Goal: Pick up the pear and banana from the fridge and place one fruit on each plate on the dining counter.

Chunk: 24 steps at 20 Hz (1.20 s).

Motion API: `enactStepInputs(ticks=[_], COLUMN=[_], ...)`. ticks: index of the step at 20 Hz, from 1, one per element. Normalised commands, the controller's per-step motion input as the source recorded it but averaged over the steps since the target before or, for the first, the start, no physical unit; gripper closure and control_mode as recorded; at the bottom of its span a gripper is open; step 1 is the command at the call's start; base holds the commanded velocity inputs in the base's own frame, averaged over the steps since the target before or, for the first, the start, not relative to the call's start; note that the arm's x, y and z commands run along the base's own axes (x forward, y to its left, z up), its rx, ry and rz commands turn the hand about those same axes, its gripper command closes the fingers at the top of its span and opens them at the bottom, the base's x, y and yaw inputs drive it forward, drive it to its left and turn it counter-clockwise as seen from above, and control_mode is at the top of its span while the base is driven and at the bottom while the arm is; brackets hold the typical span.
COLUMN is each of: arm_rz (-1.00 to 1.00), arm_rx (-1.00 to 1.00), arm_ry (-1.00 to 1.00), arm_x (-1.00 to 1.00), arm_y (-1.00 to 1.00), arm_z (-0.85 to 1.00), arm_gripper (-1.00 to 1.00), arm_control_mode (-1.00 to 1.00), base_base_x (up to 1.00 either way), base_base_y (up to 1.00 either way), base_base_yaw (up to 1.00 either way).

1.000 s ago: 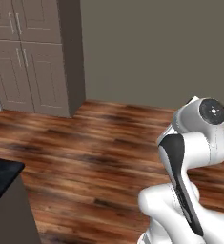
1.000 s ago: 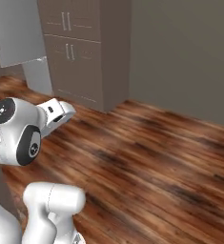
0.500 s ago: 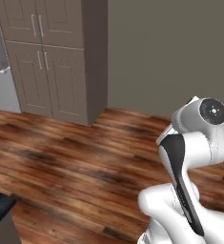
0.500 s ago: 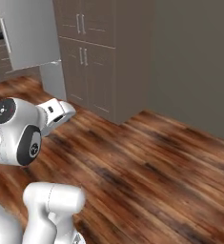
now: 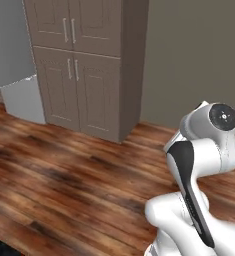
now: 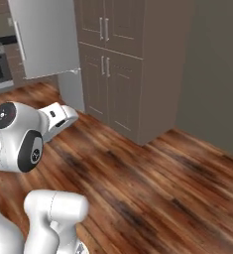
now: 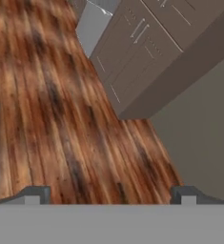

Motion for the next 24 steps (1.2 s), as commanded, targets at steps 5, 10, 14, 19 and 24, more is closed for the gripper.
enactStepInputs(ticks=[5,10,14,19,24], arm_rz=[0.0,0.0,0.0,0.0,0.0], arm_rx=[0.0,0.0,0.0,0.0,0.0], arm_ry=[0.0,0.0,0.0,0.0,0.0], arm_x=[0.0,0.0,0.0,0.0,0.0], arm_y=[0.0,0.0,0.0,0.0,0.0], arm_z=[0.0,0.0,0.0,0.0,0.0], arm_gripper=[-1.0,-1.0,-1.0,-1.0,-1.0], arm_control_mode=[1.0,1.0,1.0,1.0,1.0], base_base_x=[1.0,1.0,1.0,1.0,1.0], base_base_y=[0.44,0.53,0.57,0.56,0.53], base_base_yaw=[0.2,0.21,0.21,0.19,0.18])
